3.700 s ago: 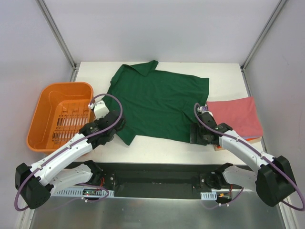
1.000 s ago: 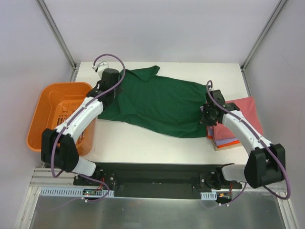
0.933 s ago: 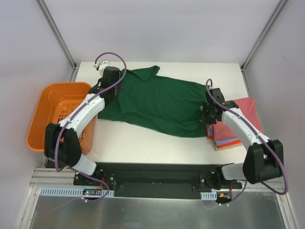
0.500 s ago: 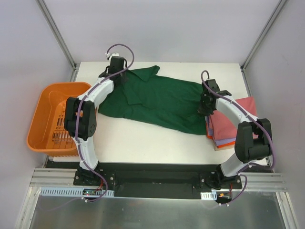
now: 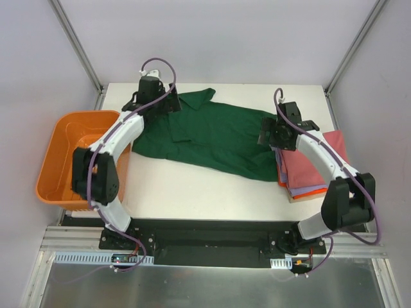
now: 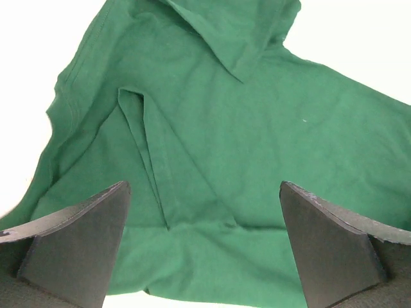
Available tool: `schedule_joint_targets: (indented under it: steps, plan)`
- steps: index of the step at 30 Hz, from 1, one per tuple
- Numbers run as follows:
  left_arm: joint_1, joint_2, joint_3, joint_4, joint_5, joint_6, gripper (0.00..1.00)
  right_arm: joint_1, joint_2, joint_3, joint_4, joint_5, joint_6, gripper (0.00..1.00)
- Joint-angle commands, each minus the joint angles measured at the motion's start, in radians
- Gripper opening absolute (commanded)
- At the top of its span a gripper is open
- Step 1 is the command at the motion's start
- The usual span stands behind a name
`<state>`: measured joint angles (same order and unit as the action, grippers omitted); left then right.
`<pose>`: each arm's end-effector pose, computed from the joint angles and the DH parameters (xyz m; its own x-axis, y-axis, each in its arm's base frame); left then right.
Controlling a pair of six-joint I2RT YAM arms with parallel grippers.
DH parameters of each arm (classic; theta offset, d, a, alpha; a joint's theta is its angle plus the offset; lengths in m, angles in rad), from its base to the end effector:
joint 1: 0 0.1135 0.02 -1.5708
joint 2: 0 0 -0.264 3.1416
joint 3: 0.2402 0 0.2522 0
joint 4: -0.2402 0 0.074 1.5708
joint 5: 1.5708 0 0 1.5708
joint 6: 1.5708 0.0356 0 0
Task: Fold and stack the t-shirts
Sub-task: Fold the flattened tshirt in 1/3 of the way
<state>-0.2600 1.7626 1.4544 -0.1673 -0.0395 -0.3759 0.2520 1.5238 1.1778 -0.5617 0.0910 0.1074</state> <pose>0.4056 -0.1065 0.3054 -0.4934 -0.2483 -0.8336 0.0450 0.9498 -0.3096 0.3163 0.0781 0.2643 -0.7796 -0.0905 -0.6197 -0.1112 0.9938 -0.0052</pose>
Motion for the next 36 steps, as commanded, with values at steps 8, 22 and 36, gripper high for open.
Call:
schedule_joint_targets:
  steps: [8,22,36]
  plan:
    - [0.001,-0.436,-0.377,0.022,0.147,-0.11,0.99,0.154,-0.261,-0.159,0.115,-0.141,-0.129,0.96]
    - [0.004,-0.134,-0.336,0.026,-0.069,-0.133,0.99,0.242,-0.001,-0.196,0.148,-0.03,-0.051,0.96]
    - [0.122,0.043,-0.348,-0.06,-0.14,-0.207,0.99,0.145,0.032,-0.322,0.158,-0.043,-0.023,0.96]
